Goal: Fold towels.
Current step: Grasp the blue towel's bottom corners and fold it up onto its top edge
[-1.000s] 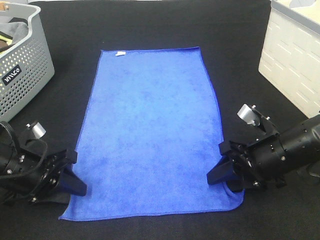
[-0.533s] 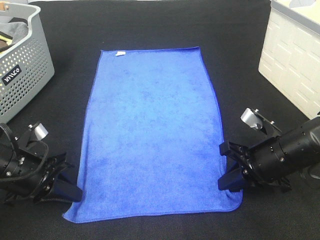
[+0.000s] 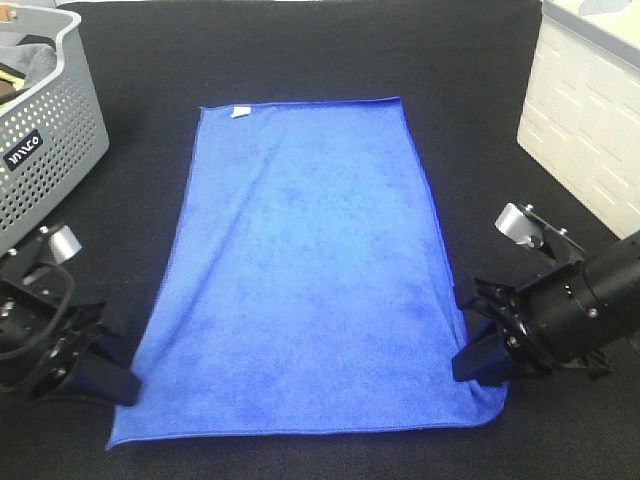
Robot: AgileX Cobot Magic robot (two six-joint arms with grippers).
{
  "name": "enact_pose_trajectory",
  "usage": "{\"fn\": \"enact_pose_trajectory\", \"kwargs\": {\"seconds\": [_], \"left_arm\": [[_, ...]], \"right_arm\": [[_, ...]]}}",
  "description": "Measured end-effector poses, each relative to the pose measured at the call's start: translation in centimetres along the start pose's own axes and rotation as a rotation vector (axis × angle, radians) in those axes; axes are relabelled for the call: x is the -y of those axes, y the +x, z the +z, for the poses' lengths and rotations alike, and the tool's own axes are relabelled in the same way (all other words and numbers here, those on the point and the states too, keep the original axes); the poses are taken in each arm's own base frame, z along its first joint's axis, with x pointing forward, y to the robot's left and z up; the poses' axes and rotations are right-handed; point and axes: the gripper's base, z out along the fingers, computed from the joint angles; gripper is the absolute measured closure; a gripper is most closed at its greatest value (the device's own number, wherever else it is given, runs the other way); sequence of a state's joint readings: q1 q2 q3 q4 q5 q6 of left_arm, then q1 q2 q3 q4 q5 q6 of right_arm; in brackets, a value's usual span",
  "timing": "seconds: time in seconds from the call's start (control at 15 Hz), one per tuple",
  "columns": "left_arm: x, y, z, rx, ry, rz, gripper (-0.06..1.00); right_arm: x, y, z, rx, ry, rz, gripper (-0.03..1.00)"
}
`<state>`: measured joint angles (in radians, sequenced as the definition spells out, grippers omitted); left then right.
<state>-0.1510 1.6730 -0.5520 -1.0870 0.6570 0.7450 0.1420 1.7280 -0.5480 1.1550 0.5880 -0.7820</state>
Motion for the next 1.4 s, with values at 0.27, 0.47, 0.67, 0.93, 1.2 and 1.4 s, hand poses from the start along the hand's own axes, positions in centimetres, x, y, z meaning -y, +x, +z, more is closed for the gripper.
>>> {"fn": "enact_pose_trajectory", "kwargs": {"seconds": [0.27, 0.47, 0.67, 0.93, 1.2, 1.4], "left_arm": [[0.5, 2.3, -2.3, -0.007, -0.053, 0.015, 0.94], [0.4, 4.7, -3.0, 0.003, -0.049, 0.005, 0.94], [0.5, 5.1, -3.1, 0.015, -0.030, -0.024, 0.94], [0.7, 4.0, -3.3, 0.119, -0.016, -0.054, 0.94], [2.0, -0.7, -3.6, 0.192, 0.000, -0.032, 0.94], [3.2, -7.2, -3.7, 0.294, -0.006, -0.011, 0.94]], "right_arm": [[0.4, 3.6, -0.8, -0.051, -0.009, 0.018, 0.97], [1.1, 6.2, -0.9, -0.095, -0.002, 0.042, 0.97], [0.9, 6.2, -1.2, -0.081, -0.009, 0.033, 0.97], [-0.4, 3.4, -1.8, -0.011, -0.038, -0.022, 0.97], [-3.4, -2.7, -3.5, 0.108, -0.078, -0.121, 0.97], [-5.3, -9.1, -3.6, 0.145, -0.071, -0.155, 0.97]]}}
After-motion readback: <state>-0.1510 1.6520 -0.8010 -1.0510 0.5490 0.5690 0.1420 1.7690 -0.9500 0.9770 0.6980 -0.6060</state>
